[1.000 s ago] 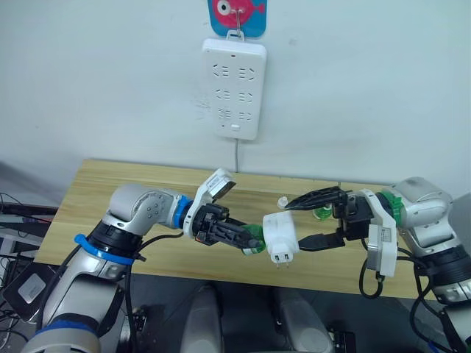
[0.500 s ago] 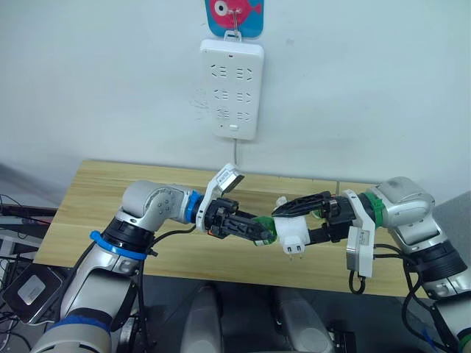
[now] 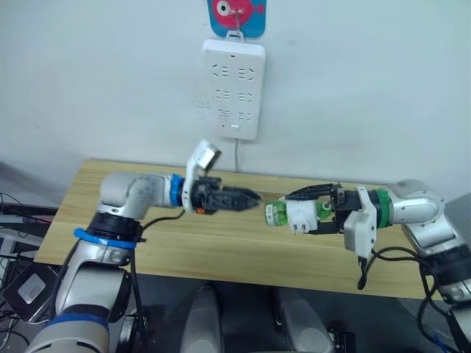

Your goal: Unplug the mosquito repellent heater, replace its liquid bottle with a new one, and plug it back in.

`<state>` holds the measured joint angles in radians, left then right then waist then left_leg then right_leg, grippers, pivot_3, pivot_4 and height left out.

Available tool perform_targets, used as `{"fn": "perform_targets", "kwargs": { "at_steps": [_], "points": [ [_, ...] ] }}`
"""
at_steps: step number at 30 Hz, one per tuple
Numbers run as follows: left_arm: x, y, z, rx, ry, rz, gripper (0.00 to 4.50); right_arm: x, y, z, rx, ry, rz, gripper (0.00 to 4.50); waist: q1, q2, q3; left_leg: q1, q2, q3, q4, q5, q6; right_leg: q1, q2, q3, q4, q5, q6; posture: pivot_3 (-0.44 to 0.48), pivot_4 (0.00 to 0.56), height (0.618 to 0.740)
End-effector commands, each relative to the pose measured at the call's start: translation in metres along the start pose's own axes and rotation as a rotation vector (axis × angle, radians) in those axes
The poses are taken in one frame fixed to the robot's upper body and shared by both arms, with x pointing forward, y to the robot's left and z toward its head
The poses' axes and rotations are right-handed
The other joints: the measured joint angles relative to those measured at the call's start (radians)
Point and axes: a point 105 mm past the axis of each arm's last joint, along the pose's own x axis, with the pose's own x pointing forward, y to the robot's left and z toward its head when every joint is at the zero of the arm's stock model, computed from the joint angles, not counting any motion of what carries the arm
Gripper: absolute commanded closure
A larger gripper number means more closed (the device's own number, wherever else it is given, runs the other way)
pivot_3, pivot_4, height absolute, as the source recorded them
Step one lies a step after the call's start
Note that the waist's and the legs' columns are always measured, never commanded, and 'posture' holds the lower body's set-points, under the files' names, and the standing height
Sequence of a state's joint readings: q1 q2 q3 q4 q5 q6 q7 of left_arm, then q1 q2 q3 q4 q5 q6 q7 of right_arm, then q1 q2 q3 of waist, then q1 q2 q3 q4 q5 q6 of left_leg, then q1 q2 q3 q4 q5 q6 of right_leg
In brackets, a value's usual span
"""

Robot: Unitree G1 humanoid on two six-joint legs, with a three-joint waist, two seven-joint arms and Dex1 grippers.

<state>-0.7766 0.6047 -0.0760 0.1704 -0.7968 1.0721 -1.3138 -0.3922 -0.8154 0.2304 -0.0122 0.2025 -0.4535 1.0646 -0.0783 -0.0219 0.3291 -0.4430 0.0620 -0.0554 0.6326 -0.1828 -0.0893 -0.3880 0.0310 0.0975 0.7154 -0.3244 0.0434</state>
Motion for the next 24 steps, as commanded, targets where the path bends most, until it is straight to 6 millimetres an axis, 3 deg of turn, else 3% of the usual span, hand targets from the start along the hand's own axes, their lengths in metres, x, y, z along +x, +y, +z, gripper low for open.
{"fn": "perform_targets", "kwargs": {
  "at_steps": [1, 5, 8, 15, 24],
  "points": [
    [0.000, 0.010, 0.003, 0.453, 0.100, 0.196, 0.00, -0.003, -0.015, -0.006, 0.576, 0.094, -0.181, 1.48, -0.001, 0.001, 0.000, 0.000, 0.000, 0.000, -0.001, 0.001, -0.002, 0.000, -0.001, 0.000, 0.000, 0.000, -0.001, -0.097, 0.296, 0.740],
    [0.004, 0.024, -0.016, 0.944, 0.296, 0.308, 0.00, 0.004, -0.017, -0.001, 1.109, 0.128, -0.265, 1.48, -0.005, 0.001, -0.001, 0.001, 0.001, 0.003, -0.002, 0.002, -0.003, 0.000, -0.008, 0.002, 0.000, 0.000, -0.001, -0.090, 0.297, 0.740],
    [0.011, 0.037, -0.014, 1.101, 0.305, 0.414, 0.00, 0.008, -0.030, 0.005, 1.264, 0.118, -0.326, 1.48, -0.002, 0.000, 0.000, 0.001, -0.001, 0.002, -0.002, 0.001, 0.000, 0.000, -0.007, 0.001, 0.000, 0.000, -0.002, -0.095, 0.298, 0.740],
    [0.046, 0.041, -0.005, 1.326, 0.315, 0.429, 0.00, 0.012, -0.041, 0.003, 1.413, 0.158, -0.425, 1.48, 0.012, 0.000, -0.001, -0.009, -0.004, 0.002, -0.002, 0.001, 0.002, -0.006, -0.004, 0.001, -0.003, 0.001, 0.001, -0.102, 0.296, 0.740],
    [0.073, 0.042, -0.020, 1.288, 0.371, 0.397, 0.00, 0.019, -0.048, 0.014, 1.444, 0.146, -0.441, 1.48, 0.003, 0.000, -0.001, -0.014, -0.002, 0.003, -0.003, 0.001, 0.004, -0.016, -0.002, 0.002, 0.002, 0.001, 0.000, -0.113, 0.296, 0.740]
  ]
}}
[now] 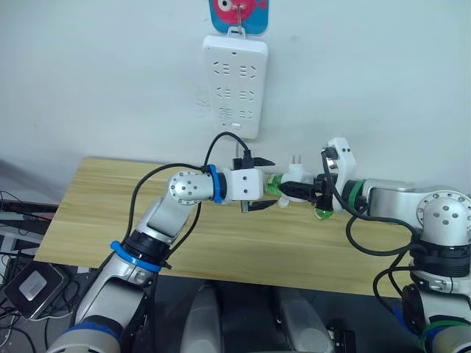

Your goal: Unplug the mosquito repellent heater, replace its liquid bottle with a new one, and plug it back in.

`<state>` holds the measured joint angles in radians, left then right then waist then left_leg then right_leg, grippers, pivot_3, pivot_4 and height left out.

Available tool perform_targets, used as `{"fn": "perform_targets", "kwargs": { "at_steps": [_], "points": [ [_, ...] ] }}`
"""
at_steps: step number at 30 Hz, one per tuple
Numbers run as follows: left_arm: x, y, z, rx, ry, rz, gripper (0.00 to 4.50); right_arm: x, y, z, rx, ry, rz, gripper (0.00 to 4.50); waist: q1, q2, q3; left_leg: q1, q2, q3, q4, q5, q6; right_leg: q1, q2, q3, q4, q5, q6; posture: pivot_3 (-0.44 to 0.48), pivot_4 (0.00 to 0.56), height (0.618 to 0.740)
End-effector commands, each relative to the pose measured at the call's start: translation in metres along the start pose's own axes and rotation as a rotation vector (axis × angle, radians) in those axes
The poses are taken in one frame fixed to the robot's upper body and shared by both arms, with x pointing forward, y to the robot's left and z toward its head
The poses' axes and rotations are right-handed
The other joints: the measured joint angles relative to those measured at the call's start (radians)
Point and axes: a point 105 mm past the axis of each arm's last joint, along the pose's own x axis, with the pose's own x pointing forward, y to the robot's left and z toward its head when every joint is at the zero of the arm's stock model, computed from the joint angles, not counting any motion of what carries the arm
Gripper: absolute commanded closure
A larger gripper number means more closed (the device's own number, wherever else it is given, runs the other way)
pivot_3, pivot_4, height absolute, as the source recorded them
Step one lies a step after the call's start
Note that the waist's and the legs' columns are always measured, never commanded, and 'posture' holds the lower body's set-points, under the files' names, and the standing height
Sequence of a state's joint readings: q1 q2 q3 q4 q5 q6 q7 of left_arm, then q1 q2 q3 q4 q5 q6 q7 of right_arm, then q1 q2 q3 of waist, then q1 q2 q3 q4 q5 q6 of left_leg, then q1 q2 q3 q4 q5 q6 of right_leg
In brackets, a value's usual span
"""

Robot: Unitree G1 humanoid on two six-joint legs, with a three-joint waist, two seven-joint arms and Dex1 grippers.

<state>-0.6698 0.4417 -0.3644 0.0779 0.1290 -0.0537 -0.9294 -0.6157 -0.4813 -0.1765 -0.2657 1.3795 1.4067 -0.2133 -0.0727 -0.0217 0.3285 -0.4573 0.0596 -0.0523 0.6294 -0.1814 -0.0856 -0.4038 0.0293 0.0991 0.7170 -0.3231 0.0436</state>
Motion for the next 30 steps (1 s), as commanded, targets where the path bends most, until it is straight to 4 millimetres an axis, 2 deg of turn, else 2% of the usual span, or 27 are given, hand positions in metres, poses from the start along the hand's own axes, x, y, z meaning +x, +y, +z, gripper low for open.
{"fn": "perform_targets", "kwargs": {
  "at_steps": [1, 7, 10, 15, 19, 21, 24, 28, 30],
  "points": [
    [0.007, -0.005, 0.012, 0.028, -0.019, -0.009, 0.00, -0.005, 0.013, 0.011, -0.003, -0.046, 0.043, 1.48, -0.007, 0.000, 0.000, 0.000, 0.000, 0.000, 0.000, 0.000, 0.000, 0.000, 0.000, 0.000, 0.000, 0.000, 0.000, -0.113, 0.296, 0.740],
    [0.017, -0.003, 0.016, 0.064, -0.024, 0.017, 0.00, -0.004, 0.021, 0.011, 0.015, -0.044, 0.064, 1.48, -0.011, 0.000, 0.000, -0.001, 0.000, 0.000, 0.000, 0.001, 0.001, 0.000, 0.000, 0.000, 0.000, 0.000, 0.000, -0.116, 0.295, 0.740],
    [0.018, -0.002, 0.020, 0.083, -0.034, 0.019, 0.63, -0.005, 0.022, 0.010, 0.016, -0.037, 0.062, 1.48, -0.011, 0.000, 0.000, -0.001, 0.000, 0.000, 0.000, 0.001, 0.001, -0.001, 0.000, 0.000, 0.000, 0.000, 0.000, -0.118, 0.294, 0.740],
    [0.019, -0.004, 0.020, 0.089, -0.024, -0.005, 2.18, -0.006, 0.023, 0.010, 0.024, -0.027, 0.060, 1.48, -0.012, 0.000, 0.000, -0.001, 0.000, 0.000, 0.000, 0.001, 0.001, -0.001, 0.000, 0.000, 0.000, 0.000, 0.000, -0.119, 0.292, 0.740],
    [0.019, -0.008, 0.020, 0.104, -0.019, -0.021, 2.23, -0.006, 0.026, 0.011, 0.029, -0.027, 0.067, 1.48, -0.012, 0.000, 0.000, -0.001, 0.000, 0.000, 0.000, 0.001, 0.001, -0.001, 0.000, 0.000, 0.000, 0.000, 0.000, -0.119, 0.287, 0.740],
    [0.018, -0.008, 0.019, 0.099, -0.020, -0.017, 2.23, -0.006, 0.029, 0.011, -0.002, -0.023, 0.076, 0.76, -0.012, 0.000, 0.000, -0.001, 0.000, 0.000, 0.000, 0.001, 0.001, -0.001, 0.000, 0.000, 0.000, 0.000, 0.000, -0.118, 0.282, 0.740],
    [0.018, -0.007, 0.016, 0.090, -0.017, -0.004, 2.23, -0.008, 0.032, 0.011, -0.005, -0.037, 0.100, 0.00, -0.012, 0.000, 0.000, -0.001, 0.000, 0.000, 0.000, 0.001, 0.001, -0.001, 0.000, 0.000, 0.000, 0.000, 0.000, -0.119, 0.280, 0.740],
    [0.017, -0.005, 0.013, 0.045, -0.029, 0.027, 2.23, -0.015, 0.027, 0.020, -0.064, -0.096, 0.064, 0.00, -0.011, 0.000, 0.000, -0.001, 0.000, -0.001, 0.000, 0.001, 0.001, -0.001, 0.000, 0.000, 0.000, 0.000, 0.000, -0.122, 0.273, 0.740],
    [0.018, -0.003, 0.012, -0.042, -0.063, 0.074, 2.23, -0.026, 0.021, 0.033, -0.118, -0.188, 0.026, 0.00, -0.011, 0.000, -0.001, -0.002, 0.000, -0.001, 0.000, 0.001, 0.001, -0.001, 0.000, -0.001, 0.000, 0.000, 0.000, -0.130, 0.269, 0.740]
  ]
}}
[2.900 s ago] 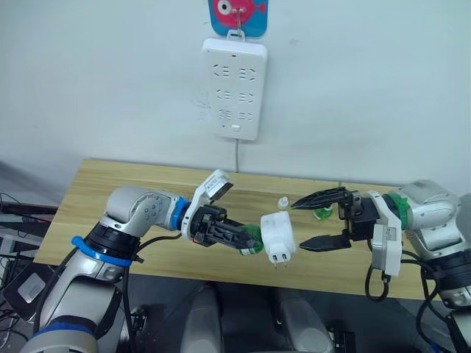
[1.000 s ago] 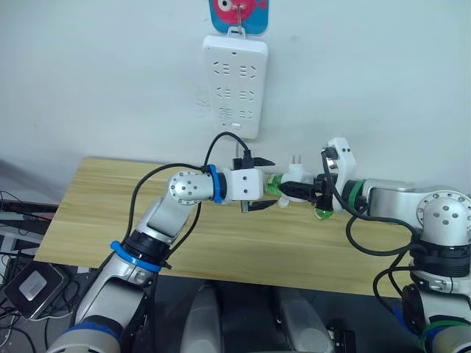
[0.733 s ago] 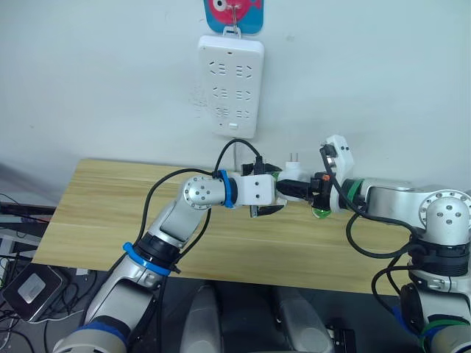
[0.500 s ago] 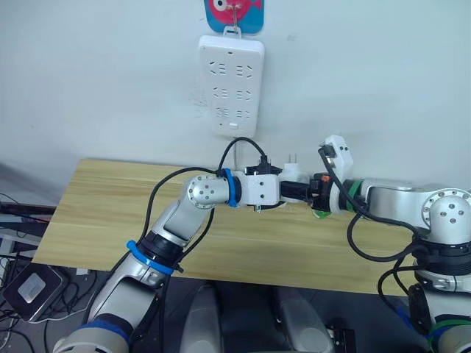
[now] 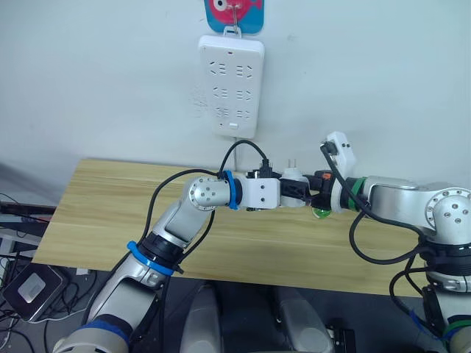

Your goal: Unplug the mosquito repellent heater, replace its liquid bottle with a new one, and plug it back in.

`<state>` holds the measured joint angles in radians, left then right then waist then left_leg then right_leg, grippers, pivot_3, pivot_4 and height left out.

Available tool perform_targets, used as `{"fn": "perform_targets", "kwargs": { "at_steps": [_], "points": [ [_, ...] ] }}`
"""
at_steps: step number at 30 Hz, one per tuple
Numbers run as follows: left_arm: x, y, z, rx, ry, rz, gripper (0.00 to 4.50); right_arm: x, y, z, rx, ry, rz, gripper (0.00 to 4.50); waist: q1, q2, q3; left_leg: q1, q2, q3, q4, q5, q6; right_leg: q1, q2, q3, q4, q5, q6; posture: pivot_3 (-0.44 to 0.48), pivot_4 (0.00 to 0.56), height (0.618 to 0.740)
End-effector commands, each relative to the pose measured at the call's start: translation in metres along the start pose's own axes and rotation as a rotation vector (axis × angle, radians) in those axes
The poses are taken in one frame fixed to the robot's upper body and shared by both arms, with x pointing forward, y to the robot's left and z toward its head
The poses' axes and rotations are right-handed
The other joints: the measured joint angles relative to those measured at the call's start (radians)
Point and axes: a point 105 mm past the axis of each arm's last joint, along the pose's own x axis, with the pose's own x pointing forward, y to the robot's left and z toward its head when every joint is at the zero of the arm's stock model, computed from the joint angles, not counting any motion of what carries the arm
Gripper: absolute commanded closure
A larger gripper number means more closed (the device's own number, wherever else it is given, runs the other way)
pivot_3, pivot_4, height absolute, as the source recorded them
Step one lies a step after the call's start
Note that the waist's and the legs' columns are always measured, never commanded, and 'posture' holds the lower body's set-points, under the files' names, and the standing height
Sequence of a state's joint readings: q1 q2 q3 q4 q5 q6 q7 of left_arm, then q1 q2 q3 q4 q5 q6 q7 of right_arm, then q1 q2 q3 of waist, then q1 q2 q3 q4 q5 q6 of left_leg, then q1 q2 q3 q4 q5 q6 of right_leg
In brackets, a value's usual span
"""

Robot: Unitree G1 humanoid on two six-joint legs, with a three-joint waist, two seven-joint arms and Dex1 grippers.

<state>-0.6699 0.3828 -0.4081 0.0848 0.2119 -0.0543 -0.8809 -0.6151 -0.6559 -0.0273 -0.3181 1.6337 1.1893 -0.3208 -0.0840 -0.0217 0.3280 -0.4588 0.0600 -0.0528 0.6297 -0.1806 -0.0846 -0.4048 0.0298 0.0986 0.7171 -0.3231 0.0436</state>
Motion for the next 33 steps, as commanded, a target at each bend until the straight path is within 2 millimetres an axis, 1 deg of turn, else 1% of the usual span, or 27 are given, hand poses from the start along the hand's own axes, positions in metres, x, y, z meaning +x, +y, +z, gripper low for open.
{"fn": "perform_targets", "kwargs": {
  "at_steps": [1, 3, 4, 5, 7, 10, 15, 18, 20, 22, 25, 30, 32, 33],
  "points": [
    [0.002, 0.008, 0.005, -0.168, -0.093, 0.118, 2.23, -0.025, 0.001, 0.030, -0.111, -0.203, -0.016, 0.00, 0.001, 0.001, 0.000, 0.000, 0.000, 0.000, 0.000, 0.000, 0.000, 0.000, 0.000, 0.000, 0.000, 0.000, 0.000, -0.130, 0.269, 0.740],
    [0.003, 0.008, 0.004, -0.314, -0.154, 0.160, 2.23, -0.033, 0.005, 0.030, -0.159, -0.272, -0.025, 0.00, 0.005, 0.000, -0.001, -0.001, 0.000, -0.001, 0.000, 0.000, 0.000, 0.000, 0.000, -0.001, -0.001, 0.000, 0.000, -0.148, 0.263, 0.740],
    [0.004, 0.010, 0.005, -0.406, -0.187, 0.191, 2.23, -0.034, 0.010, 0.022, -0.181, -0.280, -0.023, 0.00, 0.003, 0.000, -0.002, -0.002, 0.000, -0.002, 0.000, 0.000, 0.000, 0.000, 0.000, -0.002, -0.002, 0.000, 0.000, -0.163, 0.259, 0.740],
    [0.004, 0.012, 0.005, -0.458, -0.211, 0.216, 2.23, -0.034, 0.016, 0.013, -0.215, -0.274, -0.015, 0.00, 0.001, 0.000, -0.003, -0.003, 0.000, -0.002, 0.000, 0.000, 0.000, -0.001, 0.000, -0.002, -0.002, 0.000, 0.000, -0.173, 0.257, 0.740],
    [0.003, 0.016, 0.008, -0.520, -0.246, 0.259, 2.23, -0.032, 0.023, -0.003, -0.242, -0.266, -0.001, 0.00, -0.002, 0.000, -0.003, -0.003, 0.000, -0.002, 0.000, 0.000, 0.000, -0.001, 0.000, -0.002, -0.001, 0.000, 0.000, -0.189, 0.250, 0.740],
    [0.002, 0.025, 0.015, -0.569, -0.304, 0.321, 2.23, -0.027, 0.014, -0.012, -0.173, -0.327, -0.074, 0.00, -0.008, 0.001, -0.010, -0.003, 0.000, -0.002, 0.001, 0.001, -0.002, -0.001, 0.001, -0.002, 0.000, 0.000, 0.000, -0.204, 0.246, 0.740],
    [0.005, 0.021, 0.018, -0.597, -0.326, 0.310, 2.23, -0.018, -0.001, -0.011, -0.154, -0.374, -0.172, 0.00, -0.027, 0.002, -0.020, -0.002, 0.000, -0.001, 0.002, 0.004, -0.001, -0.001, 0.001, 0.000, 0.001, 0.002, 0.001, -0.223, 0.231, 0.740],
    [0.005, 0.020, 0.022, -0.611, -0.352, 0.308, 2.23, -0.016, -0.003, -0.007, -0.132, -0.406, -0.178, 0.00, -0.031, 0.002, -0.027, -0.001, 0.000, -0.001, 0.001, 0.004, -0.001, -0.001, 0.001, 0.000, 0.001, 0.002, 0.001, -0.220, 0.228, 0.740],
    [0.005, 0.017, 0.026, -0.627, -0.372, 0.291, 2.23, -0.013, 0.000, -0.001, -0.119, -0.433, -0.162, 0.00, -0.033, 0.002, -0.032, -0.001, 0.000, -0.001, 0.001, 0.004, -0.001, -0.001, 0.001, 0.000, 0.001, 0.002, 0.001, -0.218, 0.225, 0.740],
    [0.005, 0.014, 0.027, -0.654, -0.379, 0.284, 2.23, -0.009, 0.007, 0.004, -0.115, -0.454, -0.123, 0.00, -0.037, 0.003, -0.034, -0.001, 0.000, -0.001, 0.000, 0.004, -0.001, -0.001, 0.002, 0.000, 0.001, 0.002, 0.001, -0.214, 0.225, 0.740],
    [0.005, 0.010, 0.028, -0.690, -0.384, 0.274, 2.23, -0.001, 0.019, 0.006, -0.119, -0.451, -0.062, 0.00, -0.043, 0.003, -0.037, -0.001, 0.000, -0.001, 0.001, 0.005, -0.001, -0.001, 0.002, 0.000, 0.001, 0.003, 0.000, -0.211, 0.224, 0.740],
    [0.002, 0.009, 0.029, -0.731, -0.398, 0.275, 2.23, 0.004, 0.020, 0.009, -0.099, -0.460, -0.056, 0.00, -0.047, 0.003, -0.039, -0.001, 0.000, -0.001, 0.001, 0.005, -0.001, 0.000, 0.002, 0.000, 0.001, 0.003, 0.000, -0.200, 0.226, 0.740],
    [0.002, 0.010, 0.030, -0.752, -0.403, 0.283, 2.23, 0.004, 0.019, 0.009, -0.096, -0.460, -0.055, 0.35, -0.047, 0.003, -0.039, -0.001, 0.000, -0.001, 0.001, 0.004, -0.001, 0.000, 0.002, 0.000, 0.001, 0.003, 0.000, -0.192, 0.229, 0.740],
    [0.001, 0.010, 0.031, -0.760, -0.407, 0.284, 2.23, 0.004, 0.019, 0.009, -0.092, -0.462, -0.052, 0.61, -0.047, 0.003, -0.039, -0.001, 0.000, -0.002, 0.001, 0.004, -0.001, 0.000, 0.002, 0.000, 0.001, 0.003, 0.000, -0.191, 0.230, 0.740]
  ]
}}
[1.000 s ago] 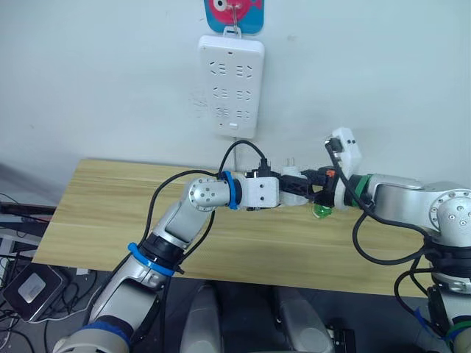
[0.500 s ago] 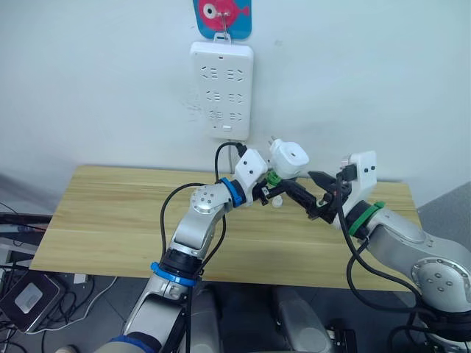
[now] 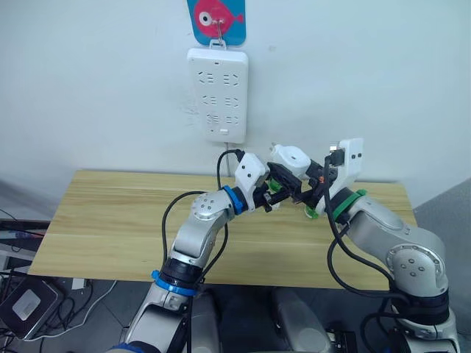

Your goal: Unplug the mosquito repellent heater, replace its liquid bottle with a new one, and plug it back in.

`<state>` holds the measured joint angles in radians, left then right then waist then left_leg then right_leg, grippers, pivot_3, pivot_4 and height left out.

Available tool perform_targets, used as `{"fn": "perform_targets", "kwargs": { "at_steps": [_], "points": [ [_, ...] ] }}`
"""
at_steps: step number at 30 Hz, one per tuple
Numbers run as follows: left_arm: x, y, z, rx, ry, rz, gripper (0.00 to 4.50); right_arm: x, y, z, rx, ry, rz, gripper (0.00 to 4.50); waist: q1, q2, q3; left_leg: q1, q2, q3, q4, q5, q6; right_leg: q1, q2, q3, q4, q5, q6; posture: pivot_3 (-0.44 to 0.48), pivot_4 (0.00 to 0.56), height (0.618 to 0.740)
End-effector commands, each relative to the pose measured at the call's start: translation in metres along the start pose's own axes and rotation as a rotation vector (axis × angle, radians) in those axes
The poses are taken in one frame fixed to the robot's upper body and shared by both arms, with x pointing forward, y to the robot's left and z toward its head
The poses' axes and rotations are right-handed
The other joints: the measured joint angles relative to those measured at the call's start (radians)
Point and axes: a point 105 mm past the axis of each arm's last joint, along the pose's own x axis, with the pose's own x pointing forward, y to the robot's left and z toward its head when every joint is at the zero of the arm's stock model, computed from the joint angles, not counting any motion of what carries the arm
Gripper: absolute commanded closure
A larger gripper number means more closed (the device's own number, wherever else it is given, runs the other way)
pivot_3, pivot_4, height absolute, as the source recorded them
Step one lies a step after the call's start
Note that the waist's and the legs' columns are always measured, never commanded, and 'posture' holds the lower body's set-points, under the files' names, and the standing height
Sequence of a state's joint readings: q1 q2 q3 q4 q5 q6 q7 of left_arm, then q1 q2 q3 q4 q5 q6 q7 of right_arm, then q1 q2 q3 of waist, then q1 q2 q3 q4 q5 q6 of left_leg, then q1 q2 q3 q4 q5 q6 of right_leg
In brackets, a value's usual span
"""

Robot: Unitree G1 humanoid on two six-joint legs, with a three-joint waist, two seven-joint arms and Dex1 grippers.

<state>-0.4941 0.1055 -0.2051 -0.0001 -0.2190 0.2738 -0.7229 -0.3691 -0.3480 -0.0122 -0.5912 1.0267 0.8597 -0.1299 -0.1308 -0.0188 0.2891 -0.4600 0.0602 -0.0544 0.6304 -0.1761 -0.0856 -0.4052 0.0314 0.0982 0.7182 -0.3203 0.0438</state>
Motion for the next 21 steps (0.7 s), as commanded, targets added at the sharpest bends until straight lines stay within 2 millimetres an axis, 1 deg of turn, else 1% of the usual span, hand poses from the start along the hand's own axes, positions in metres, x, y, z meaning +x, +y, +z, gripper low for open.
{"fn": "perform_targets", "kwargs": {
  "at_steps": [1, 3, 7, 10, 12, 13, 15, 17, 19, 20, 21],
  "points": [
    [0.001, -0.005, 0.017, -0.005, -0.067, -0.008, 2.23, -0.001, 0.005, 0.009, -0.010, -0.040, 0.024, 0.89, 0.000, 0.000, 0.000, 0.000, 0.000, 0.000, 0.000, 0.000, 0.000, 0.000, 0.000, 0.000, 0.000, 0.000, 0.000, -0.189, 0.232, 0.740],
    [0.001, -0.006, 0.017, -0.026, -0.071, -0.004, 2.23, -0.001, 0.005, 0.010, -0.004, -0.046, 0.029, 1.45, -0.001, 0.000, 0.000, 0.000, 0.000, 0.000, 0.000, 0.000, 0.000, 0.000, 0.000, 0.000, 0.000, 0.000, 0.000, -0.189, 0.232, 0.740],
    [0.000, -0.008, 0.016, -0.088, -0.080, 0.002, 2.23, 0.000, 0.003, 0.014, 0.023, -0.077, 0.023, 1.45, -0.003, 0.000, 0.000, 0.000, 0.000, 0.000, 0.000, 0.000, 0.000, 0.000, 0.000, 0.000, 0.000, 0.000, 0.000, -0.177, 0.235, 0.740],
    [-0.003, -0.008, 0.013, -0.100, -0.058, 0.009, 2.23, 0.001, 0.002, 0.016, 0.043, -0.091, 0.023, 1.45, -0.004, 0.000, 0.000, 0.000, 0.000, 0.000, 0.000, 0.000, 0.000, 0.000, 0.000, 0.000, 0.000, 0.000, 0.000, -0.161, 0.236, 0.740],
    [-0.011, -0.001, 0.017, -0.096, -0.062, 0.025, 1.50, 0.003, 0.002, 0.014, 0.046, -0.088, 0.025, 1.45, -0.003, 0.000, 0.000, 0.000, 0.000, 0.000, 0.000, 0.000, 0.000, 0.000, 0.000, 0.000, 0.001, 0.000, 0.000, -0.153, 0.238, 0.740],
    [-0.015, 0.004, 0.020, -0.089, -0.067, 0.041, 1.26, 0.004, 0.001, 0.013, 0.042, -0.083, 0.026, 1.45, -0.003, 0.000, 0.000, 0.000, 0.000, 0.000, 0.000, 0.000, 0.000, 0.000, 0.000, 0.000, 0.001, 0.000, 0.000, -0.140, 0.240, 0.740],
    [-0.032, 0.021, 0.027, -0.046, -0.070, 0.097, 0.61, 0.005, 0.000, 0.011, 0.033, -0.075, 0.031, 1.45, 0.000, 0.000, 0.000, 0.001, 0.000, 0.000, 0.000, 0.000, 0.000, 0.000, 0.000, 0.000, 0.001, 0.000, 0.000, -0.123, 0.243, 0.740],
    [-0.056, 0.035, 0.030, 0.008, -0.052, 0.149, 0.05, 0.005, -0.001, 0.011, 0.021, -0.074, 0.041, 1.45, -0.001, 0.000, 0.000, 0.002, 0.000, 0.000, 0.000, 0.000, 0.000, 0.000, 0.000, 0.000, 0.001, 0.000, 0.000, -0.115, 0.244, 0.740],
    [-0.082, 0.044, 0.037, 0.042, -0.040, 0.198, 0.00, 0.004, -0.001, 0.012, -0.015, -0.063, 0.053, 1.45, 0.000, 0.000, 0.000, 0.003, 0.002, 0.001, -0.001, 0.000, 0.000, 0.000, 0.001, 0.001, 0.002, 0.000, -0.001, -0.096, 0.246, 0.740],
    [-0.092, 0.047, 0.042, 0.057, -0.040, 0.214, 0.00, 0.004, -0.002, 0.012, -0.035, -0.057, 0.055, 1.46, 0.000, 0.000, 0.000, 0.003, 0.002, 0.001, -0.001, 0.000, 0.000, 0.000, 0.001, 0.001, 0.002, 0.000, -0.001, -0.096, 0.246, 0.740],
    [-0.104, 0.050, 0.050, 0.075, -0.045, 0.243, 0.00, 0.004, -0.002, 0.013, -0.050, -0.051, 0.065, 1.46, 0.001, 0.000, 0.000, 0.004, 0.002, 0.001, -0.002, 0.000, 0.000, 0.000, 0.001, 0.001, 0.002, 0.000, -0.001, -0.083, 0.248, 0.740]
  ]
}}
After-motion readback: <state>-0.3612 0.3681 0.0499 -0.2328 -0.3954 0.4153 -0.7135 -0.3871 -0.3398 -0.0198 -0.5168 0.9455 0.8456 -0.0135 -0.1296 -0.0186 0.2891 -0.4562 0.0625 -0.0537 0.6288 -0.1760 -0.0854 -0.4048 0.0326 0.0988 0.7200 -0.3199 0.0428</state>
